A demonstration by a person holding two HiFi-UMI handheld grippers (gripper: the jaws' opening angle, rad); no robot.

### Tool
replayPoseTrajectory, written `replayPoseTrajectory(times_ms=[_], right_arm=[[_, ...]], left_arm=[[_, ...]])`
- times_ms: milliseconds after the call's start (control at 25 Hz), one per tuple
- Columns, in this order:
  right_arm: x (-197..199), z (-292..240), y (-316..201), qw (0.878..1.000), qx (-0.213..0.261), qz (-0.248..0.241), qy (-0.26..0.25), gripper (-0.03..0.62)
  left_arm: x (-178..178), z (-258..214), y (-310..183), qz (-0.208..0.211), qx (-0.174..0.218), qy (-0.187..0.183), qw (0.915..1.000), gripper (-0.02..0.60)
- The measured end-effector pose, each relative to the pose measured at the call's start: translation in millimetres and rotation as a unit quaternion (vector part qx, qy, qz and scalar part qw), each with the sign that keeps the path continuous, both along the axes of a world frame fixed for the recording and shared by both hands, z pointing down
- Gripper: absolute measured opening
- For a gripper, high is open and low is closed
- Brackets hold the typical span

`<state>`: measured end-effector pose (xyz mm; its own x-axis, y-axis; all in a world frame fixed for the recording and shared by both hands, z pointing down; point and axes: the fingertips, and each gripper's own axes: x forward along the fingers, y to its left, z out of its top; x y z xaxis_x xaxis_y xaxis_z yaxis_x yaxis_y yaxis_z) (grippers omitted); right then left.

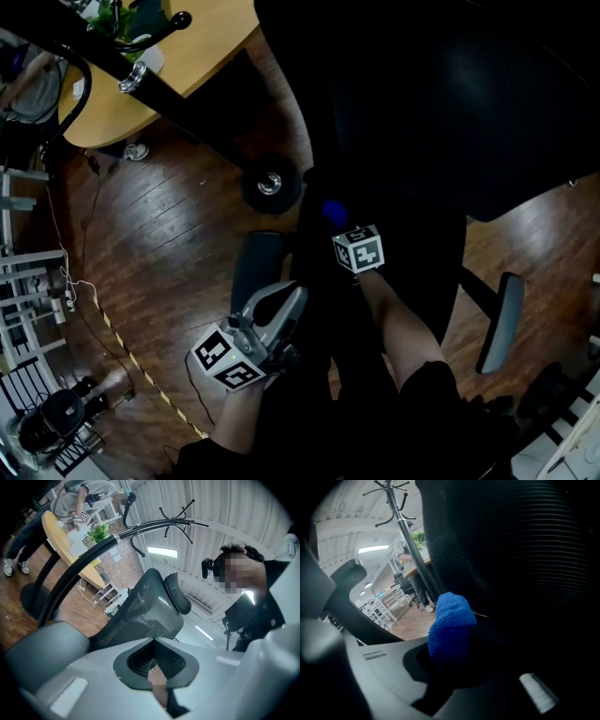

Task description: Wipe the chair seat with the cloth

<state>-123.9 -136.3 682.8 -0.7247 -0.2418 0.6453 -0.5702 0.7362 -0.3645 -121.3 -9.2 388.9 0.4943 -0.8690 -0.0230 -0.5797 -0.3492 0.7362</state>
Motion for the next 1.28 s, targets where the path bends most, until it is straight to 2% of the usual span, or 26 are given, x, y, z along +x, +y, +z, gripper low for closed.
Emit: replayPoseTrajectory(times_ms=[80, 200, 320, 440, 560, 720, 840, 1040, 1160, 1280], right_arm=[[-30.1, 7.5, 12.3, 1.0, 0.003, -0.025, -0.001, 0.037], [-44.6, 12.8, 15.5, 0.999, 0.025, -0.027, -0.001, 0.038], [-37.0, 14.3, 16.2, 0.999, 0.034, -0.032, 0.01, 0.037], [-13.0, 14.9, 8.7, 0.999, 0.041, -0.007, 0.021, 0.037], [26.6, 20.5, -0.6, 0.998, 0.035, 0.031, 0.034, 0.038], [102.1, 31.6, -15.0, 0.993, 0.04, 0.074, 0.082, 0.037], [167.0, 33.6, -26.4, 0.986, 0.048, 0.108, 0.121, 0.037], [275.4, 36.7, -27.6, 0.97, 0.032, 0.171, 0.172, 0.037], [318.0, 19.1, -28.2, 0.962, 0.041, 0.192, 0.189, 0.038], [339.0, 6.1, -29.0, 0.958, 0.051, 0.203, 0.194, 0.038]], left_arm=[[-7.5, 3.4, 3.4, -0.006, 0.001, -0.002, 1.0, -0.008], [-18.0, 7.7, 7.2, -0.015, -0.002, -0.001, 0.9999, -0.008], [-21.4, 9.8, 9.7, -0.019, -0.007, 0.001, 0.9998, -0.008], [-16.3, 10.4, 9.0, -0.014, -0.008, 0.002, 0.9999, -0.008], [-8.9, 13.1, 6.5, -0.001, -0.009, -0.002, 1.0, -0.008], [5.8, 15.8, 0.0, 0.019, -0.013, -0.006, 0.9997, -0.008], [16.7, 17.0, -4.8, 0.034, -0.015, -0.009, 0.9993, -0.008], [31.6, 17.0, -11.8, 0.056, -0.017, -0.012, 0.9982, -0.008], [38.1, 9.0, -14.5, 0.063, -0.014, -0.01, 0.9979, -0.008], [43.3, 5.8, -15.5, 0.068, -0.01, -0.014, 0.9975, -0.008]])
